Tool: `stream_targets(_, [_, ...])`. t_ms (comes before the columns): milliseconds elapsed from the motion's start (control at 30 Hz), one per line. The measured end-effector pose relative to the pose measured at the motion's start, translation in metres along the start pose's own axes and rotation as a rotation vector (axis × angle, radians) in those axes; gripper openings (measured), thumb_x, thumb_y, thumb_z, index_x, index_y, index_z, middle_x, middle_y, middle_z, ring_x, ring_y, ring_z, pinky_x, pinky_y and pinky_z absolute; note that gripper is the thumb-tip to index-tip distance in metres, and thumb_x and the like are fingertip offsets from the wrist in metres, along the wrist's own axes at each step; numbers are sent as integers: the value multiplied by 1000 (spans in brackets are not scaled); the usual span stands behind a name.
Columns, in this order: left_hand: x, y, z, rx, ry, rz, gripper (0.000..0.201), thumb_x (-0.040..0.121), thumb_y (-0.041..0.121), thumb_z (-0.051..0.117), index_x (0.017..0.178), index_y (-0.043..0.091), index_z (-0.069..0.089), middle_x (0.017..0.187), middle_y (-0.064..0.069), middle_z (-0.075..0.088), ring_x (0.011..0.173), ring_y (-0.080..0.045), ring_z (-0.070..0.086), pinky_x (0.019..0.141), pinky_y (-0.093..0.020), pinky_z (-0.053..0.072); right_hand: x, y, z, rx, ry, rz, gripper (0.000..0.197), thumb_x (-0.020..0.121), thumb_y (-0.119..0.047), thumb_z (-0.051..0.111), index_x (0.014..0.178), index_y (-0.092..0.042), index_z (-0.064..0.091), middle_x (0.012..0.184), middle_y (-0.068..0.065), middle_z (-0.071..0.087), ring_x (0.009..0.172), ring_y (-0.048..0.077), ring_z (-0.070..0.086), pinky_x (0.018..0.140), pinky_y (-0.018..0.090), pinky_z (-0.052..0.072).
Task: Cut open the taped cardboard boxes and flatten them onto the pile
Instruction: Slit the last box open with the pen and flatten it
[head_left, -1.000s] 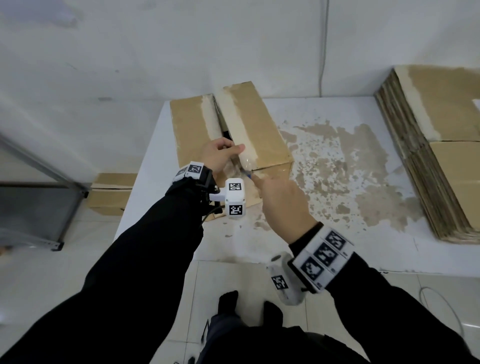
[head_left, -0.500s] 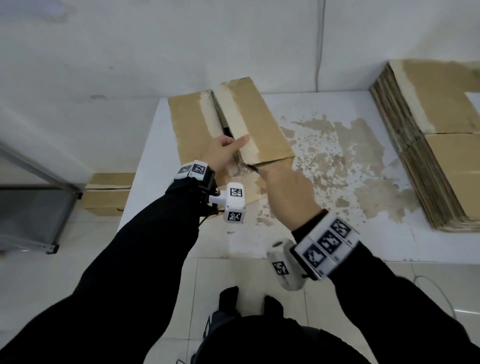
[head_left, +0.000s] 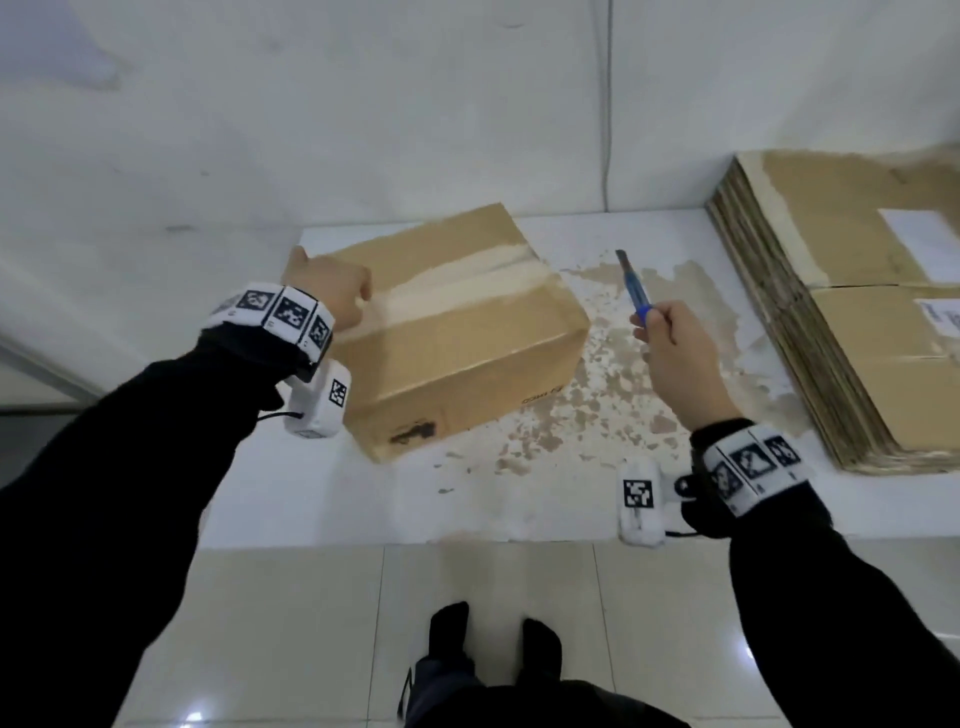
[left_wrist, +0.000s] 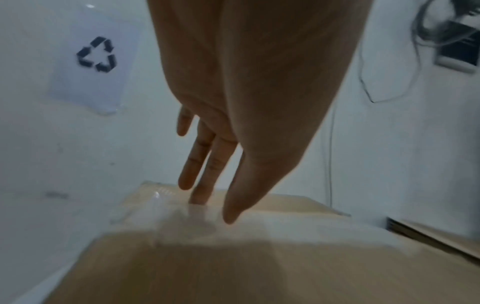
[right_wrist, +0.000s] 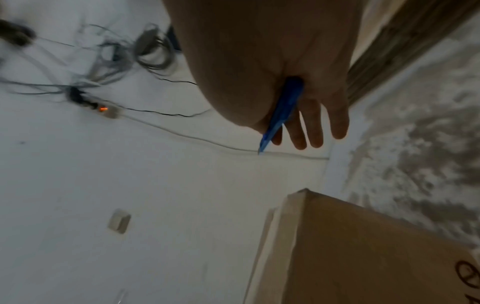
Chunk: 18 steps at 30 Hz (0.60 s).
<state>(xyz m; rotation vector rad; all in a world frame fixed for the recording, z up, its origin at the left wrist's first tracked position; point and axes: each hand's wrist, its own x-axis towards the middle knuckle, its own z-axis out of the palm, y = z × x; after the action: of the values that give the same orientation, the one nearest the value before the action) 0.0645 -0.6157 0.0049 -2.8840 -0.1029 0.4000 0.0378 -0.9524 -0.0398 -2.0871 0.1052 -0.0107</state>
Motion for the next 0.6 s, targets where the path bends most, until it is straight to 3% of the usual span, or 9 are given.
stream_targets(100, [-4, 27, 8, -125, -24, 21, 49, 95, 36, 50, 139, 18, 41, 137, -13, 49, 126, -31, 45, 107, -43, 29, 7, 0, 27, 26, -89, 75, 23, 102, -23, 31, 103, -9, 49, 104, 17, 59, 74, 22, 50, 67, 35, 42])
stream_targets(200, [-9, 69, 20, -386, 3, 139, 61, 93, 48, 47, 146, 20, 33, 152, -9, 31, 138, -29, 30, 112, -47, 25, -5, 4, 49, 79, -158, 128, 23, 102, -25, 30, 100, -9, 47, 104, 19, 60, 94, 39, 59, 83, 51, 50])
stream_targets(233, [-10, 82, 22, -425, 13, 153, 61, 94, 50, 45, 146, 21, 33, 153, -9, 28, 139, -28, 28, 112, -47, 24, -13, 5, 52, 106, -178, 143, 21, 102, -25, 30, 97, -12, 45, 103, 21, 61, 94, 42, 60, 83, 57, 50])
stream_targets(300, [-12, 101, 27, -507, 45, 123, 54, 96, 48, 41, 143, 21, 39, 147, -11, 34, 134, -29, 33, 110, -45, 28, -35, 7, 52, 176, -249, 157, 18, 103, -22, 29, 102, -11, 43, 98, 19, 63, 86, 37, 65, 79, 52, 55])
stream_targets(367, [-15, 113, 37, -552, 138, 63, 45, 97, 44, 40, 134, 19, 48, 134, -12, 41, 124, -29, 38, 105, -43, 31, -49, 10, 49, 236, -315, 142, 17, 103, -19, 29, 108, -10, 42, 92, 11, 62, 70, 28, 65, 65, 36, 57])
stream_targets(433, [-22, 120, 51, -535, 290, 48, 40, 96, 41, 42, 127, 18, 52, 125, -10, 44, 118, -28, 40, 100, -41, 31, -42, 11, 43, 84, -288, 31, 17, 103, -17, 30, 106, -11, 46, 83, 5, 58, 55, 18, 54, 48, 22, 44])
stream_targets(500, [-28, 122, 68, -489, 424, 58, 36, 94, 41, 44, 119, 17, 54, 117, -8, 47, 111, -27, 40, 94, -40, 28, -23, 13, 39, -83, -269, -107, 19, 101, -15, 32, 109, -14, 49, 76, 9, 57, 50, 17, 40, 44, 25, 33])
stream_targets(600, [-29, 125, 79, -440, 519, 51, 41, 89, 47, 38, 109, 15, 54, 108, -6, 49, 104, -26, 42, 89, -38, 25, -1, 12, 37, -211, -384, -296, 29, 100, -13, 36, 122, -21, 52, 69, 19, 58, 47, 20, 35, 44, 30, 28])
